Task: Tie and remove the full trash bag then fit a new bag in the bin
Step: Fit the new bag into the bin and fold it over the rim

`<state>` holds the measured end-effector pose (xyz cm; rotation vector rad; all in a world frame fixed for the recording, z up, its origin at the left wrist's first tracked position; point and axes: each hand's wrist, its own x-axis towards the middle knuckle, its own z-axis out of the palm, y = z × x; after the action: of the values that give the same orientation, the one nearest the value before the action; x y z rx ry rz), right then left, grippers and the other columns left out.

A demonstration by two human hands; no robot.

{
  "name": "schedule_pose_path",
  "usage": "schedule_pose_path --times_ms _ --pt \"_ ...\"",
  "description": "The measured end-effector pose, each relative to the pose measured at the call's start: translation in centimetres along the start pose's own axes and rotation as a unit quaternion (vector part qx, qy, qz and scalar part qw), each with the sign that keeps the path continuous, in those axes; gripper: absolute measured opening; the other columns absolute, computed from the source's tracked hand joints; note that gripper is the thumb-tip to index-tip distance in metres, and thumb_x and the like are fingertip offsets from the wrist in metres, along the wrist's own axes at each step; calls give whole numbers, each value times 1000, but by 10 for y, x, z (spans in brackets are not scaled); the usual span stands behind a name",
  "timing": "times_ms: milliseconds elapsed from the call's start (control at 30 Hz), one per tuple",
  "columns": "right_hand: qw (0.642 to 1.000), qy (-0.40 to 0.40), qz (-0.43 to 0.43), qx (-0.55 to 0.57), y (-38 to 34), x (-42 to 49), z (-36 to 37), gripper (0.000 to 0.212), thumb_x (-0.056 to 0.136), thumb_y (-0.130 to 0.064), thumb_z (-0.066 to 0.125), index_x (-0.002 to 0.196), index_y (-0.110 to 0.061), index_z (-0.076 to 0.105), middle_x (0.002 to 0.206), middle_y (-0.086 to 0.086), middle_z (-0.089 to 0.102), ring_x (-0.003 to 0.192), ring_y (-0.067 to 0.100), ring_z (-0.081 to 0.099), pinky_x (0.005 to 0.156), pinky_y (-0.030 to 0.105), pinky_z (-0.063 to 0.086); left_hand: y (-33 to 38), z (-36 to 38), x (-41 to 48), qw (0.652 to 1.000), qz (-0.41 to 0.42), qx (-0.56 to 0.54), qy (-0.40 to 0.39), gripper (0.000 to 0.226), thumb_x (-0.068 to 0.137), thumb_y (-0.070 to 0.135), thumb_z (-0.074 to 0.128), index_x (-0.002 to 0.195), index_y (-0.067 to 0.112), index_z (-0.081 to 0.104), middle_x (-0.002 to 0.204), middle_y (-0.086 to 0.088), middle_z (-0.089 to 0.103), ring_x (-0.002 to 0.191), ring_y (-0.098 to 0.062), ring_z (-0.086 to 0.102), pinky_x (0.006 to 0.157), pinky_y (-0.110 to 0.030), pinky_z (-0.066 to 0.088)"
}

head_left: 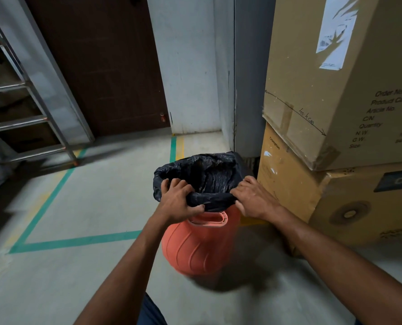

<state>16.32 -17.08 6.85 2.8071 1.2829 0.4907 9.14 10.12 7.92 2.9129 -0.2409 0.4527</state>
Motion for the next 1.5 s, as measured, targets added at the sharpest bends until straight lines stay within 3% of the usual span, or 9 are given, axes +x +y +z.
schedule_pose_path --times_ms 200,333,533,700,933,1033,1200,1333,1500 --pt "994 90 -31 -53 -40 6 -2 12 79 -18 72 85 -8 73 75 8 70 79 27 66 106 52 46 69 5 0 997 55 -29 46 46 97 40 35 127 19 63 117 2 69 120 -16 57 124 -48 13" --pt "994 100 -24 -32 -58 14 -7 10 76 -17 72 79 -8 74 74 9 70 79 30 66 94 48 43 70 10 3 994 -10 -103 25 61 106 48 13 142 24 56 127 0 70 119 -14 61 111 -43 28" --pt "998 -21 -40 37 -12 17 -36 46 96 -56 56 126 -22 64 112 -4 68 103 17 60 98 34 34 27 9 8 994 -14 -107 25 75 105 57 -1 123 36 69 108 6 75 92 -10 57 95 -36 25" --pt "996 58 -72 19 -9 15 -40 15 95 -19 69 109 -14 71 96 2 68 86 21 63 81 27 31 9 8 23 997 -9 -77 -28 82 102 67 -2 97 31 71 95 9 72 90 -5 50 105 -41 25" --pt "986 133 -99 -5 -25 -23 4 12 94 -20 59 100 -16 69 83 0 62 78 21 56 70 37 45 1 7 26 998 35 37 -49 76 85 92 23 95 35 71 79 14 63 85 -8 52 91 -41 31" --pt "996 86 4 9 -38 -31 18 22 102 -34 52 113 -23 68 91 -5 70 88 20 58 78 38 44 -1 6 23 996 43 55 -46 60 81 89 45 91 34 69 82 15 64 89 -11 55 92 -41 31" --pt "974 191 113 52 -46 -24 18 15 90 -32 70 98 -19 67 90 -3 67 92 22 56 82 39 40 -5 5 14 998 55 31 -21 39 87 68 58 95 32 70 86 16 62 95 -11 55 95 -39 26" --pt "993 97 59 35 -35 -18 10 59 74 -34 81 127 -16 64 123 1 68 120 24 58 103 44 38 -9 0 7 995 89 40 -35 30 86 54 58 97 30 70 89 13 64 99 -14 56 93 -38 22" --pt "1000 6 -14 -4 -29 -13 5 40 92 -42 60 121 -15 66 104 0 75 98 22 66 108 40 34 -23 -6 2 991 113 29 -60 19 88 43 63 97 28 69 88 14 58 98 -15 53 97 -43 28"
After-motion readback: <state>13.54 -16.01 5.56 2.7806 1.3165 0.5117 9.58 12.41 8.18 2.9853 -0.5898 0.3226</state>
